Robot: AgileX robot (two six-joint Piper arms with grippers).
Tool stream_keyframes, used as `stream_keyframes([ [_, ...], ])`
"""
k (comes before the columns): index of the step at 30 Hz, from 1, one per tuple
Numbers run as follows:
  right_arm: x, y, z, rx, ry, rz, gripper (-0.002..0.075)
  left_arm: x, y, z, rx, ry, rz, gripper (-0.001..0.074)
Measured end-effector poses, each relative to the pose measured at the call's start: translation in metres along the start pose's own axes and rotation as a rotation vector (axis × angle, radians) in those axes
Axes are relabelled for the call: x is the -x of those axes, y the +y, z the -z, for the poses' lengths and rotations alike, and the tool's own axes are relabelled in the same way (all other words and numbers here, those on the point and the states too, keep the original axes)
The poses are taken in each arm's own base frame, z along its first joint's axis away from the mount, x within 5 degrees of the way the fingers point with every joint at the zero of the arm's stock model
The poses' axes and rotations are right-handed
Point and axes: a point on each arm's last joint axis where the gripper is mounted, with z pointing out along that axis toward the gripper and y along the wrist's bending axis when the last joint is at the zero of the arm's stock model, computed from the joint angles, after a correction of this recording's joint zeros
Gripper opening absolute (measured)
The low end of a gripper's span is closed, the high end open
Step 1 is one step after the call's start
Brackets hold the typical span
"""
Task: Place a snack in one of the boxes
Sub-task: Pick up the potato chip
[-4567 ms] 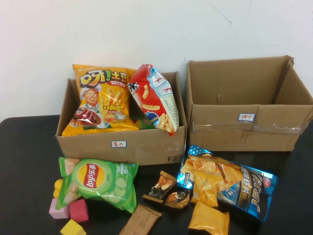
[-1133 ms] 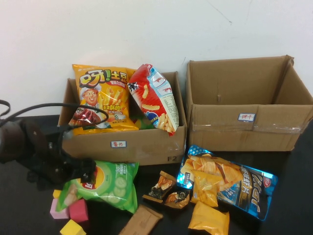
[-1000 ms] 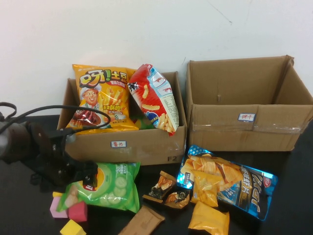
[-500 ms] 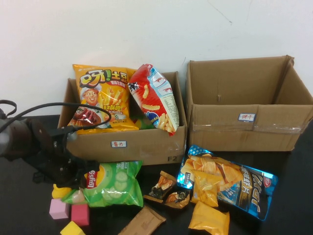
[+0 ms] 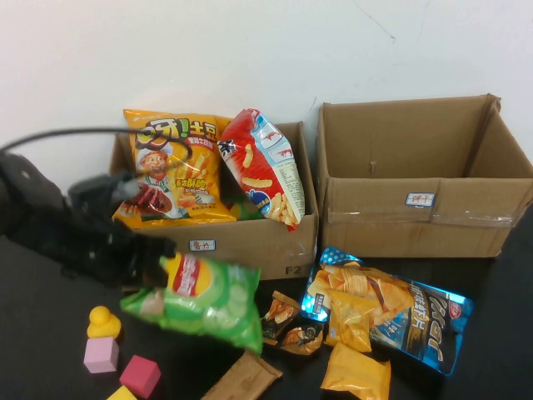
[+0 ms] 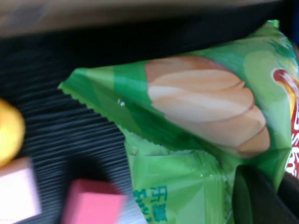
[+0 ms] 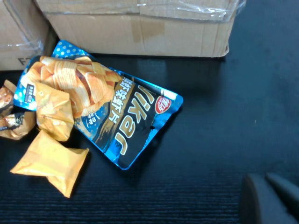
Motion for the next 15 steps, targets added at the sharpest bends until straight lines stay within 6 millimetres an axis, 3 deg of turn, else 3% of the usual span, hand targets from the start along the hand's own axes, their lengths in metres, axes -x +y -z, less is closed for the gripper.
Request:
stream_keyframes([
  [8,0.0,0.0,0.0,0.0,0.0,0.0,-0.0001,0.003,-0.044,0.05,-0.272,-0.125,-0.013,0.0005],
  [15,0.0,0.0,0.0,0.001,0.0,-0.001,-0.0001,0.043,-0.082,0.099,-0.461,-0.339,-0.075,0.0],
])
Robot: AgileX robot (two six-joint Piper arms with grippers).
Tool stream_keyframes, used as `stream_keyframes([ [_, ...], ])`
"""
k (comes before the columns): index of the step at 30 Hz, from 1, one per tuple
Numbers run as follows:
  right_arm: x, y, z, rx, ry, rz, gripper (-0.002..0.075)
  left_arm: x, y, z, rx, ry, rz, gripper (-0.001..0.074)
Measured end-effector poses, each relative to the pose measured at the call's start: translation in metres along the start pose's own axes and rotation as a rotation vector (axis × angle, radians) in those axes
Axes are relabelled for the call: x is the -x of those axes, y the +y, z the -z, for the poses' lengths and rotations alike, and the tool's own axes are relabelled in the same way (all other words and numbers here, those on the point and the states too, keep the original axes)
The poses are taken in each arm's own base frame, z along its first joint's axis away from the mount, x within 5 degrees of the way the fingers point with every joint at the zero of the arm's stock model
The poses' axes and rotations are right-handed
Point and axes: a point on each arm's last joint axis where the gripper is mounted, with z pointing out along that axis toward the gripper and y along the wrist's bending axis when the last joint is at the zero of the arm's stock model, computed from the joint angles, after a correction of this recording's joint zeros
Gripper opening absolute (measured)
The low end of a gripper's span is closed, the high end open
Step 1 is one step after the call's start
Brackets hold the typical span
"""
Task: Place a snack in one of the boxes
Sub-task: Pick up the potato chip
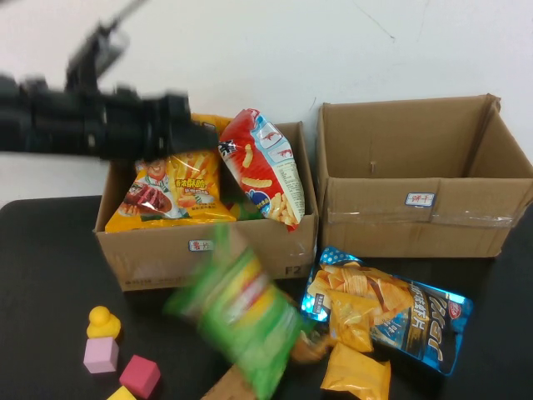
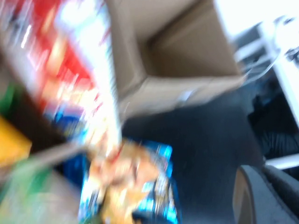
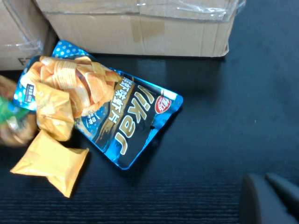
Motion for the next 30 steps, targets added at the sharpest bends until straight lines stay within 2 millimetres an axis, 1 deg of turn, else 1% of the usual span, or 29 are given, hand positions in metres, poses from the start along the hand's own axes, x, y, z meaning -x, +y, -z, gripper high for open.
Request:
stream_keyframes([
  [3,0.0,0.0,0.0,0.0,0.0,0.0,-0.0001,0.018,-0.017,0.007,-0.022,-0.046,-0.049,0.0],
  [6,0.0,0.0,0.0,0.0,0.0,0.0,-0.0001,0.03,-0.029,0.015,-0.024,-0.07,-0.094,0.0],
  [8,0.0,0.0,0.0,0.0,0.0,0.0,-0.0001,0.03,-0.032,0.017,-0.015,-0.041,-0.118,0.0],
  [9,0.0,0.0,0.0,0.0,0.0,0.0,-0.0001,0.027,-0.032,0.018,-0.005,-0.003,-0.139,0.0],
  [12,0.0,0.0,0.0,0.0,0.0,0.0,-0.0001,0.01,-0.027,0.012,0.084,0.158,-0.215,0.0],
  [15,0.0,0.0,0.0,0.0,0.0,0.0,-0.0001,-0.014,-0.014,0.0,0.257,0.305,-0.266,0.0],
  [18,0.0,0.0,0.0,0.0,0.0,0.0,-0.0001,-0.042,0.006,-0.018,0.416,0.371,-0.27,0.0],
  [22,0.0,0.0,0.0,0.0,0.0,0.0,-0.0001,-0.072,0.029,-0.031,0.531,0.414,-0.308,0.0008],
  [25,0.0,0.0,0.0,0.0,0.0,0.0,-0.0001,-0.085,0.048,-0.04,0.583,0.409,-0.345,0.0106],
  [30,0.0,0.0,0.0,0.002,0.0,-0.003,-0.0001,-0.093,0.078,-0.065,0.618,0.399,-0.343,0.0422],
])
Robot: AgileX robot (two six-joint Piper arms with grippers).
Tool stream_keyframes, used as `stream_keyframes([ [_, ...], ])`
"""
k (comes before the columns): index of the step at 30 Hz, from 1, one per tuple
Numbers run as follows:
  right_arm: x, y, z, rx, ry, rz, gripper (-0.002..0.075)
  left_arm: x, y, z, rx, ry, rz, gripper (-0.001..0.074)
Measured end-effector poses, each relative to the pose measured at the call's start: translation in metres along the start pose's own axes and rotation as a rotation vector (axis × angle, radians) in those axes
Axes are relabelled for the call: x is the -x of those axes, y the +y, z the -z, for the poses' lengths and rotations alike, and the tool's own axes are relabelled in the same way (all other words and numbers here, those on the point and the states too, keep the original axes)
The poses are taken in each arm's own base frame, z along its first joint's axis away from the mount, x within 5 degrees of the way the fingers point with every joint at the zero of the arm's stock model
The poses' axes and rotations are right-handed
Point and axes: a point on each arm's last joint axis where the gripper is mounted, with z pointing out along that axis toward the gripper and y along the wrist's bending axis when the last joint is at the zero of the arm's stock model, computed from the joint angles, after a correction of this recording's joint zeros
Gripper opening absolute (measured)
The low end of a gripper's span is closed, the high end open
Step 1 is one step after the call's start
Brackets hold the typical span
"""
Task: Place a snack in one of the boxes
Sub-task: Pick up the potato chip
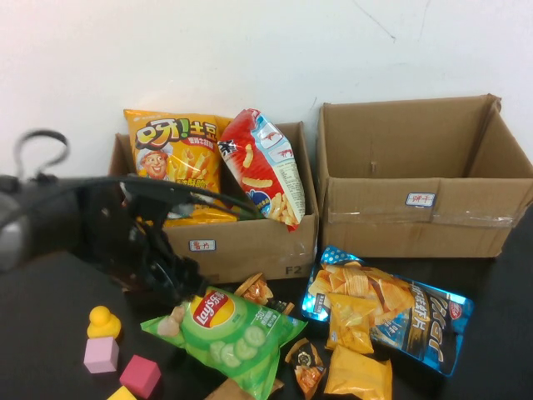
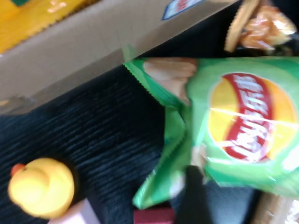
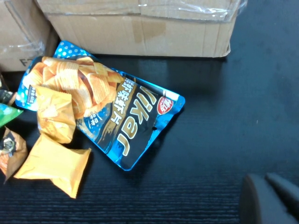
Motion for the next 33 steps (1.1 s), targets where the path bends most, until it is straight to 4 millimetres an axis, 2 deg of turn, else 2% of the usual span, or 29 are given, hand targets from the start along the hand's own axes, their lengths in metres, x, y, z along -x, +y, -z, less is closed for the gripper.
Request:
stream_keyframes([
  [2,0.0,0.0,0.0,0.001,0.0,-0.002,-0.0001,-0.002,0.002,-0.019,0.005,0.017,0.008,0.0519],
  [4,0.0,0.0,0.0,0.002,0.0,-0.003,-0.0001,-0.004,0.004,-0.039,-0.001,0.058,0.026,0.0566],
  [7,0.0,0.0,0.0,0.003,-0.001,-0.005,-0.0001,-0.006,0.007,-0.067,-0.007,0.11,0.043,0.0589],
  [12,-0.001,0.001,0.0,0.006,0.006,-0.008,-0.0001,-0.003,0.009,-0.097,-0.024,0.168,0.062,0.0589],
  [15,-0.001,0.001,0.0,0.007,0.01,-0.008,-0.0001,0.0,0.008,-0.105,-0.041,0.204,0.072,0.052],
  [17,-0.001,0.001,0.0,0.008,0.013,-0.008,-0.0001,0.002,0.008,-0.106,-0.05,0.217,0.075,0.0421],
  [21,-0.001,0.001,0.0,0.008,0.015,-0.008,-0.0001,0.005,0.007,-0.104,-0.059,0.223,0.088,0.0141],
  [22,-0.002,0.001,0.0,0.009,0.017,-0.008,-0.0001,0.006,0.007,-0.104,-0.061,0.225,0.091,0.0104],
  [25,-0.002,0.001,0.0,0.009,0.017,-0.008,-0.0001,0.007,0.005,-0.101,-0.082,0.248,0.106,0.0051],
  [29,-0.002,0.001,0.0,0.009,0.017,-0.009,-0.0001,0.011,0.001,-0.093,-0.123,0.273,0.099,0.0029],
  [33,-0.002,0.001,0.0,0.009,0.017,-0.009,-0.0001,0.019,-0.006,-0.07,-0.184,0.291,0.063,0.0015],
])
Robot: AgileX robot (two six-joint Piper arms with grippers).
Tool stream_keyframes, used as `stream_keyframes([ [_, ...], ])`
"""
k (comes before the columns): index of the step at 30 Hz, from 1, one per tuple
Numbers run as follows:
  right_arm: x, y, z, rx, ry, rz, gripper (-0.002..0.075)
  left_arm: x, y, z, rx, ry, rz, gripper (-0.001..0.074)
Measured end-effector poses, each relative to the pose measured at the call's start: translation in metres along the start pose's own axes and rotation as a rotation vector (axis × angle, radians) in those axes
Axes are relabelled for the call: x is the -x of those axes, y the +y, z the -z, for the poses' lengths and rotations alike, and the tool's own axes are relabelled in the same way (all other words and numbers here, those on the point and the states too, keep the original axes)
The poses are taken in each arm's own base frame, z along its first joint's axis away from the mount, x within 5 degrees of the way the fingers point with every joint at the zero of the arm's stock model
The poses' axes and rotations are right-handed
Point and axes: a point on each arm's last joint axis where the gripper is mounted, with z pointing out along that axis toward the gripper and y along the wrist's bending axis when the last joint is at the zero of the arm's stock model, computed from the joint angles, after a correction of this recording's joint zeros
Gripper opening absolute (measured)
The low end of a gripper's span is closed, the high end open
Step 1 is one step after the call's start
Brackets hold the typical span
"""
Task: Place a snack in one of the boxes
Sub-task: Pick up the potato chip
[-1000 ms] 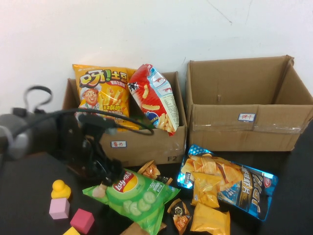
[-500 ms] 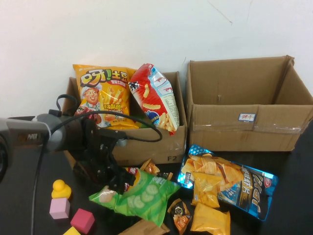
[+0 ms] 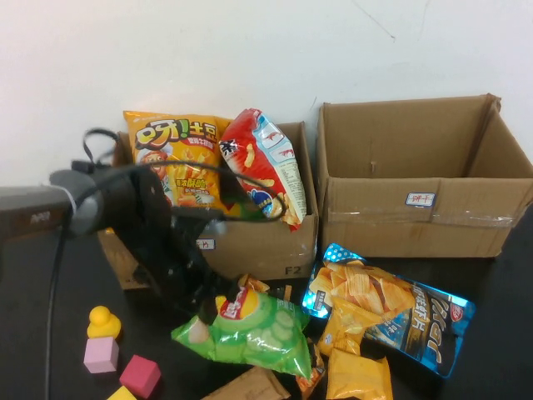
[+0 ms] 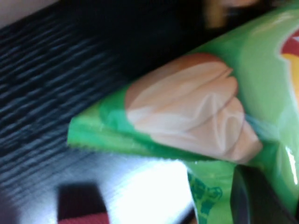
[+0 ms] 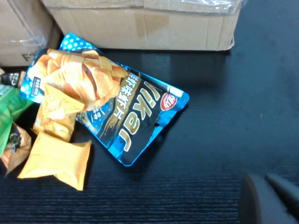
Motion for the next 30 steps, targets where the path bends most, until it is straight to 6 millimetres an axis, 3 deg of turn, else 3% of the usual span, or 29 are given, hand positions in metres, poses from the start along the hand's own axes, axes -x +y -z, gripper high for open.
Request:
stream_keyframes([
  [8,0.0,0.0,0.0,0.002,0.0,-0.002,-0.0001,0.011,-0.02,0.051,-0.063,-0.026,-0.09,0.0005],
  [26,0.0,0.0,0.0,0.003,-0.001,-0.004,-0.0001,0.017,-0.038,0.077,-0.188,-0.067,-0.12,0.0001],
  [30,0.0,0.0,0.0,0.003,-0.001,-0.004,-0.0001,0.024,-0.045,0.093,-0.208,-0.125,-0.128,0.0001],
])
